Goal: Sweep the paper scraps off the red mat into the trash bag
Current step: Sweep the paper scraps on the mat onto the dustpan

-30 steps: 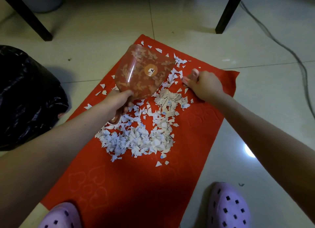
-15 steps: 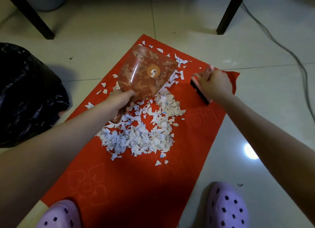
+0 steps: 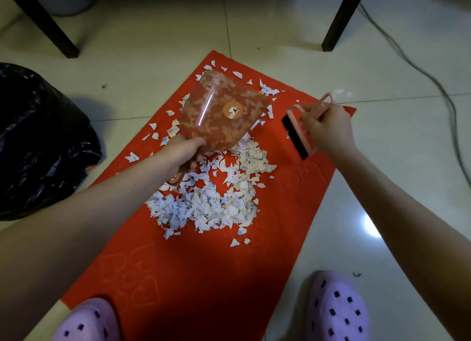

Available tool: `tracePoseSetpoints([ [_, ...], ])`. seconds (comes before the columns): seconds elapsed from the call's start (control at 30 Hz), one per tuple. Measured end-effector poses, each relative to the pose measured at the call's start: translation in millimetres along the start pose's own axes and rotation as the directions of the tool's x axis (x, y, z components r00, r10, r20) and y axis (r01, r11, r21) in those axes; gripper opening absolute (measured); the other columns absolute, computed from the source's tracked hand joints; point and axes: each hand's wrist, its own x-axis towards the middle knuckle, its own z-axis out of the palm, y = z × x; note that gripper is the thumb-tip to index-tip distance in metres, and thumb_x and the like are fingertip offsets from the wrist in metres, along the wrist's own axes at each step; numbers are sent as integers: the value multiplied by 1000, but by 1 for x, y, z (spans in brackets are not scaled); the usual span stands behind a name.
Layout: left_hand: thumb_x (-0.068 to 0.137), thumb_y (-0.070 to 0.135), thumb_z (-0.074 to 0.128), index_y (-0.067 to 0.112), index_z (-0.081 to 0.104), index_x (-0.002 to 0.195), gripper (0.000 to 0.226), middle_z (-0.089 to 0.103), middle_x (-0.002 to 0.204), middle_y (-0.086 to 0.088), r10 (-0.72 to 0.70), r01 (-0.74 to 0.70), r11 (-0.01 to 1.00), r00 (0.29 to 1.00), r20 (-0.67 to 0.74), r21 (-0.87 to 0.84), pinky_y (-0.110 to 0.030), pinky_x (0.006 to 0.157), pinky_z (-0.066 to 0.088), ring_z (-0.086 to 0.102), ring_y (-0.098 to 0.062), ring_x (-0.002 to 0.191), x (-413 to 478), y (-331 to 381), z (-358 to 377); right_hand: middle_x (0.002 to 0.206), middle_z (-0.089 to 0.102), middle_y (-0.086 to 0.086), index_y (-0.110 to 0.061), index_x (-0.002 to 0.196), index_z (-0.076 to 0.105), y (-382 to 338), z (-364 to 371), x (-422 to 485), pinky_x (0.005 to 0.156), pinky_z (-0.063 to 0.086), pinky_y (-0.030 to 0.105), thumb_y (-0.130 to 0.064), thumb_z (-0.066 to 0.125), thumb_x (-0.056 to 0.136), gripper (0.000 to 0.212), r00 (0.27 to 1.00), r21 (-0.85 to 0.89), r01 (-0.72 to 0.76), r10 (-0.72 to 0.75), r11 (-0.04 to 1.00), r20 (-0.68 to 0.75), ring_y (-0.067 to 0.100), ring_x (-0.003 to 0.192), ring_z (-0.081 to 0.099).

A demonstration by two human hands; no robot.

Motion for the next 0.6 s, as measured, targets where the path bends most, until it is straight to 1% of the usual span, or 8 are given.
tracePoseSetpoints([
  [0.07,94,25,53,5,56,102,21,50,60,-5,2,-2,1000,1000,-2,3,-17,39,34,37,-14,44,-1,1,2,66,64,15,-6,82,68,4,4,0,49,46,32,-40,44,96,44,1000,-82,-2,-1,997,-30,25,55,59],
  [0.13,93,24,53,6,56,98,19,50,60,-5,0,0,1000,1000,-1,5,-18,39,34,37,-14,44,-1,1,3,56,58,10,-7,78,66,5,12,-3,45,36,28,-46,42,96,49,1000,-138,-1,3,990,13,20,47,53],
  [0.2,93,24,54,6,55,101,20,50,60,-5,-3,3,1000,1000,2,7,-19,39,34,37,-14,43,0,0,4,60,61,5,-14,88,69,1,17,-10,47,48,33,-44,46,96,39,990,-93,29,-15,995,139,21,52,60],
  [0.23,93,24,54,6,54,104,21,51,60,-5,-5,5,1000,1000,4,8,-19,39,34,38,-14,43,1,-1,4,69,66,5,-14,96,70,-2,19,-14,55,56,40,-37,50,95,30,981,2,23,-23,1000,193,24,61,66],
  [0.27,93,25,54,6,54,105,22,51,61,-5,-7,7,1000,1000,6,9,-19,39,34,38,-14,43,1,-1,4,77,69,5,-13,103,68,-5,18,-17,62,58,43,-29,53,94,24,978,104,7,-28,995,204,26,69,68],
  [0.3,93,25,54,6,54,105,22,51,60,-5,-8,8,1000,1000,5,8,-19,39,34,38,-14,43,1,-1,4,83,69,3,-11,107,67,-9,16,-19,66,59,43,-24,55,94,22,984,165,-1,-28,986,173,26,74,69],
  [0.4,94,25,54,7,55,102,20,50,60,-5,-4,4,1000,1000,5,0,-19,40,35,37,-14,43,1,1,3,90,69,3,-8,111,66,-10,7,-16,64,57,29,-17,54,94,22,998,233,-21,8,972,56,17,74,68],
  [0.6,94,25,53,6,55,107,23,51,60,-4,1,-1,1000,1000,4,3,-18,37,36,39,-13,41,1,1,1,91,69,4,-9,111,66,12,4,-13,67,56,27,-15,54,94,22,993,328,-110,94,938,66,13,79,68],
])
